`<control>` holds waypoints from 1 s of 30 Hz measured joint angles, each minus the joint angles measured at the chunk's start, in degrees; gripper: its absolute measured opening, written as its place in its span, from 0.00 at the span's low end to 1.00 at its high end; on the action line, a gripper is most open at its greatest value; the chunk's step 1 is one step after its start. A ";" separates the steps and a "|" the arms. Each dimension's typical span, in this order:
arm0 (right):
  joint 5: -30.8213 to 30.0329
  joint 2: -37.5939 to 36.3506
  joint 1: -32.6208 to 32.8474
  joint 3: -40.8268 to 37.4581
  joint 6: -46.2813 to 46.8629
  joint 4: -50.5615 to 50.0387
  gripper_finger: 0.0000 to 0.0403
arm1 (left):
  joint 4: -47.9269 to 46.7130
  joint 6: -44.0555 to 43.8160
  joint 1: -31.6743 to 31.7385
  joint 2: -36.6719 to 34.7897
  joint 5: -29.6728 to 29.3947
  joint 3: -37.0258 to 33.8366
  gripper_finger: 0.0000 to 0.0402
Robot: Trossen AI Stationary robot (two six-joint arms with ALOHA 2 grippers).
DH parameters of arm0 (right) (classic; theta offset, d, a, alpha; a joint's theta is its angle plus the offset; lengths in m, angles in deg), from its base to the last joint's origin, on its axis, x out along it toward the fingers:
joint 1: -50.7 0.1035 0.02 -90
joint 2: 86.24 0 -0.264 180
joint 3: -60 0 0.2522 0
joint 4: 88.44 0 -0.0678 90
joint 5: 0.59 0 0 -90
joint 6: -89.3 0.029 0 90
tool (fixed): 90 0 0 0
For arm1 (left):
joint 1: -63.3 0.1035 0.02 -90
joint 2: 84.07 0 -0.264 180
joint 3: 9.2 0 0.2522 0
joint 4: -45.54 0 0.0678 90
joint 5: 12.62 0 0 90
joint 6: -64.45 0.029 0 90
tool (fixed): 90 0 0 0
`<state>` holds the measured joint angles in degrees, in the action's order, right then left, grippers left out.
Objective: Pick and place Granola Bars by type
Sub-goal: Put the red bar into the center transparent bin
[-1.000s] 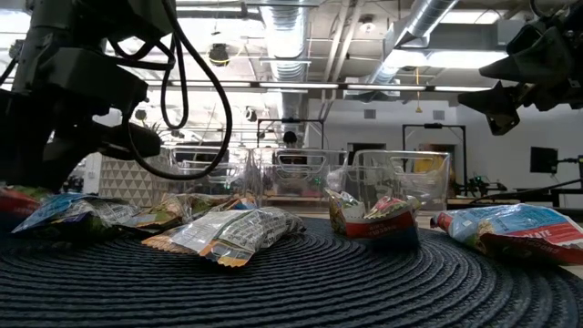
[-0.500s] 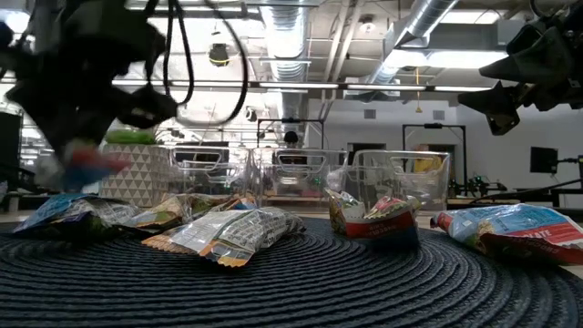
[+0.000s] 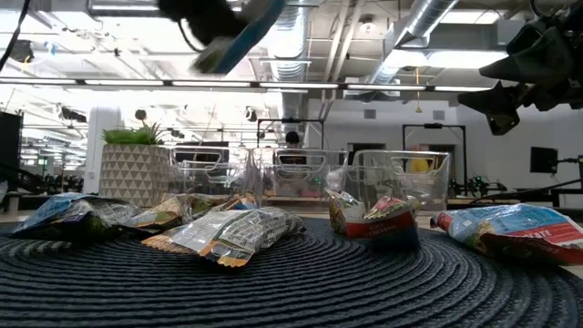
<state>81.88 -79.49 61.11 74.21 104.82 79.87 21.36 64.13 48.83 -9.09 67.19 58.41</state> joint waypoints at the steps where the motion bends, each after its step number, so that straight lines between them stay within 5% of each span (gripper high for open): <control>1: 0.02 -0.01 0.00 0.00 -0.01 0.00 0.60 | 2.22 -0.01 0.60 -0.19 -0.28 0.12 0.04; 11: 0.02 -0.02 0.01 0.02 -0.02 0.00 0.60 | 19.30 -3.92 4.68 -0.44 -0.47 0.21 0.04; 30: 0.02 0.00 -0.01 0.02 -0.02 0.00 0.60 | 19.35 -3.48 9.37 -0.44 -0.65 0.21 0.04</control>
<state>81.91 -79.50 61.10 74.23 104.80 79.87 40.71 60.65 58.19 -9.53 66.55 58.62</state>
